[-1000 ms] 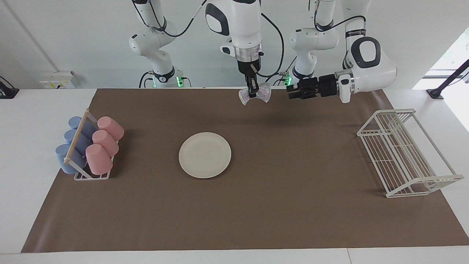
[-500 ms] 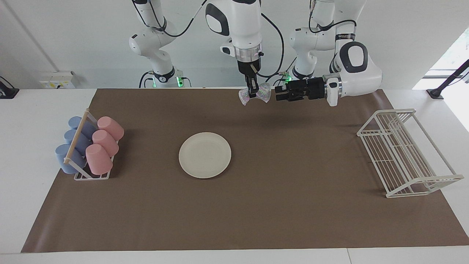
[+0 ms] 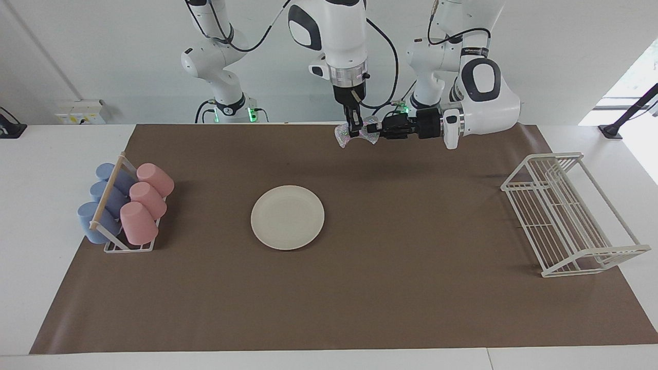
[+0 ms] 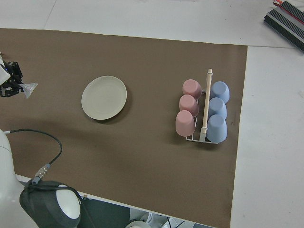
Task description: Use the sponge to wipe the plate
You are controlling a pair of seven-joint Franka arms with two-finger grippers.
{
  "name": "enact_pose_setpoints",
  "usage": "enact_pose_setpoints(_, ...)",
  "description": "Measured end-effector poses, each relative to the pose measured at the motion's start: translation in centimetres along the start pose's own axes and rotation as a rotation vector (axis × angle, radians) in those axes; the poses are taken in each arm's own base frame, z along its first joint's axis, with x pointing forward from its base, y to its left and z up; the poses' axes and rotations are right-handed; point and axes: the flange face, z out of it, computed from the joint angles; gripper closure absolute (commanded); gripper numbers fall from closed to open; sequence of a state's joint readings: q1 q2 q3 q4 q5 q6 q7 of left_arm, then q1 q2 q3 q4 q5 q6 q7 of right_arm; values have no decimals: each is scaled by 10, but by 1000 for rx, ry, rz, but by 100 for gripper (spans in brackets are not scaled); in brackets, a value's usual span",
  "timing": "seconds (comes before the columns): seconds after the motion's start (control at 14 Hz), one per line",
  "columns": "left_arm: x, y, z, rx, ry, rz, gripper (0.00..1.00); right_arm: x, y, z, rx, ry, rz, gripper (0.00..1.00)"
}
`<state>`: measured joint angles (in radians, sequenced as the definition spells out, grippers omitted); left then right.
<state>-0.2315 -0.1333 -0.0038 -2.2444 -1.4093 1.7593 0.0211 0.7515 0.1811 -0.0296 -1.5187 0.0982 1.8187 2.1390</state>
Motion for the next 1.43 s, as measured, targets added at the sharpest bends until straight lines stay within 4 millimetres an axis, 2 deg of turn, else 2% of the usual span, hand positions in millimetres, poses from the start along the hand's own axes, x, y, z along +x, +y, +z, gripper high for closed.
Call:
enact_pose_setpoints(0.21,-1,3,0,-2,-4,-40,100,0,0,0,1,-1,0,100)
enact_pose_setpoints(0.29,-1,3,0,-2,-5,-45,100,0,0,0,1,-1,0,91)
enact_pose_setpoints(0.36,0,3,0,-2,-5,-50,100,0,0,0,1,-1,0,74)
enact_pose_setpoints(0.43,0,3,0,-2,-5,-52,100,0,0,0,0,0,-5,71)
enact_pose_setpoints(0.5,0,3,-1,-2,-5,-53,100,2,0,1,-7,5,-38,58)
enact_pose_setpoints(0.57,0,2,0,-1,-6,-55,100,6,0,2,-24,16,-109,18)
enact_pose_setpoints(0.64,0,2,1,0,-7,-58,100,15,-2,3,-47,28,-185,0)
enact_pose_setpoints(0.79,0,4,-2,18,-3,-74,100,52,-16,0,-92,46,-315,0)
enact_pose_setpoints(1.07,1,15,-16,169,47,-112,100,154,-41,-11,-129,34,-576,0)
enact_pose_setpoints(1.21,2,12,-22,292,87,-115,100,202,-47,-10,-148,19,-730,0)
enact_pose_setpoints(1.43,6,11,-40,518,176,-145,100,263,-56,-12,-153,-2,-901,0)
